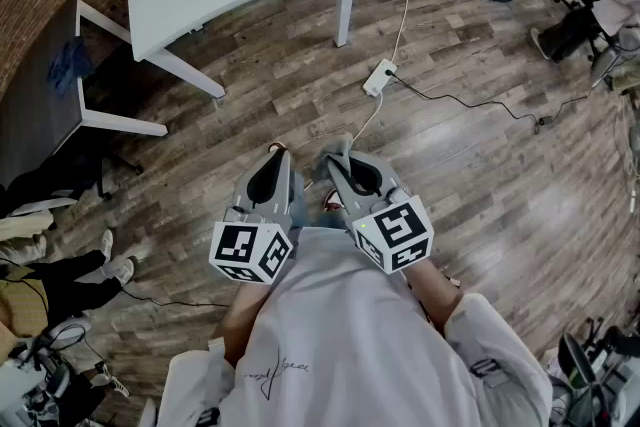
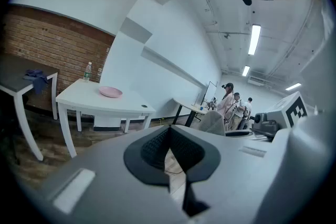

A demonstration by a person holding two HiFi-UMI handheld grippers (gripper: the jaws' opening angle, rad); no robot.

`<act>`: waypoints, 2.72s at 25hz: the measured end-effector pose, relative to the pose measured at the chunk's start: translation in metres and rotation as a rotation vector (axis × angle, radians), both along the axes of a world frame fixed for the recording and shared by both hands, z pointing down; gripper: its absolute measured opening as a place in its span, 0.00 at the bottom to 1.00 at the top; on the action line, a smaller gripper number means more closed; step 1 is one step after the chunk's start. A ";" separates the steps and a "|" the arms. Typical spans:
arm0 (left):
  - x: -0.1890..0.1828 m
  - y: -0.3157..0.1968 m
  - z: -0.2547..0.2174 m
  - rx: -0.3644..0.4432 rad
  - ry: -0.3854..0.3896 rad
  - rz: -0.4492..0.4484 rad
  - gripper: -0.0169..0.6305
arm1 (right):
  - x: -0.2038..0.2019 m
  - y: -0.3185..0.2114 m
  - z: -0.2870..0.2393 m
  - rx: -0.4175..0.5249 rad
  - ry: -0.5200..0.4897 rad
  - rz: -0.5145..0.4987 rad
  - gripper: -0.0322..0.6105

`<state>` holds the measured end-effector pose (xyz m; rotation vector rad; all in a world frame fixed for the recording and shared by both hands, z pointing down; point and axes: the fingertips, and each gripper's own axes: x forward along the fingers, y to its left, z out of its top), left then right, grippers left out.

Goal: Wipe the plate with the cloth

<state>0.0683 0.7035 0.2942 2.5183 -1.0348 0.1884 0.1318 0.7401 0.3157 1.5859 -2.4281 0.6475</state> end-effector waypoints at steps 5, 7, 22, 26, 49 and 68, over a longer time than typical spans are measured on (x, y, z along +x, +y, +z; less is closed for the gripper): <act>0.005 -0.009 0.006 -0.014 0.026 -0.007 0.04 | -0.003 -0.018 -0.001 0.002 0.023 -0.037 0.09; 0.006 -0.020 0.006 -0.013 0.028 -0.007 0.04 | -0.003 -0.028 -0.001 0.002 0.023 -0.035 0.09; -0.025 -0.151 -0.006 -0.013 0.013 -0.058 0.04 | -0.010 -0.155 -0.019 0.011 -0.061 -0.014 0.11; -0.037 -0.193 -0.010 -0.013 0.025 -0.066 0.04 | -0.008 -0.196 -0.029 0.044 -0.090 0.053 0.11; -0.101 -0.326 -0.011 -0.023 0.072 -0.118 0.04 | -0.026 -0.349 -0.041 0.066 -0.038 0.107 0.11; -0.028 -0.477 -0.003 -0.061 0.034 -0.183 0.04 | 0.040 -0.514 -0.027 0.020 -0.070 -0.001 0.11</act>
